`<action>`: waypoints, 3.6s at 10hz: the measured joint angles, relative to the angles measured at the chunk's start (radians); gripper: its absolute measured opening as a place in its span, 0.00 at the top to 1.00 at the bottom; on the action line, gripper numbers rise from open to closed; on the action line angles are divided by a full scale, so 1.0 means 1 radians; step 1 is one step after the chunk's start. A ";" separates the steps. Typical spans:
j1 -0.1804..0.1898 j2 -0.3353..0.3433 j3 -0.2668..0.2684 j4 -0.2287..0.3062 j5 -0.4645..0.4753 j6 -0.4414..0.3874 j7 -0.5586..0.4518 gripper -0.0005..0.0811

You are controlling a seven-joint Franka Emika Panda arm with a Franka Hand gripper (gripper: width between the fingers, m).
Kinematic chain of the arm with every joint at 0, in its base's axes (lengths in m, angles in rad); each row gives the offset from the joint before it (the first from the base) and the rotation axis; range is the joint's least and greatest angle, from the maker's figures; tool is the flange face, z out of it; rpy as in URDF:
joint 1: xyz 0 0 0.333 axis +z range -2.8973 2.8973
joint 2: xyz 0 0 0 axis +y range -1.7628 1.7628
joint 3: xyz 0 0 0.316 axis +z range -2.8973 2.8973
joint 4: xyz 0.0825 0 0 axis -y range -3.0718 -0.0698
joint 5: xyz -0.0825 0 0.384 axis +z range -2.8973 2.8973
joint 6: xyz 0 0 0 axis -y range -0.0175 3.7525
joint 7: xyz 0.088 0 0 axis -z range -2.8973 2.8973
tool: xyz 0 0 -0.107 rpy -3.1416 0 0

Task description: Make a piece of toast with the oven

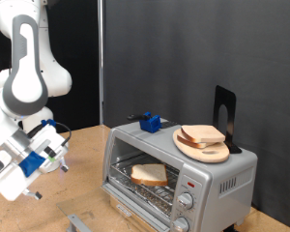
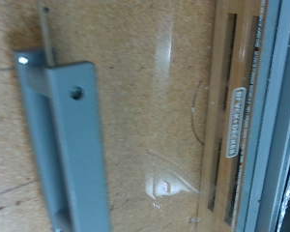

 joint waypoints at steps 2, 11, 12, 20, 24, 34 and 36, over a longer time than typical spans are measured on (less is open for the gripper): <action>-0.016 0.007 -0.017 -0.006 0.036 0.012 -0.035 0.00; 0.036 0.201 0.090 -0.006 0.323 0.115 -0.219 0.00; 0.041 0.224 0.100 -0.003 0.366 0.127 -0.249 0.00; 0.039 0.153 0.119 0.015 0.352 -0.054 -0.115 0.00; 0.013 0.038 0.097 0.012 0.234 -0.241 -0.001 0.00; 0.093 -0.274 0.236 -0.046 0.251 -0.369 0.169 0.00; 0.117 -0.356 0.295 -0.071 0.295 -0.306 0.238 0.00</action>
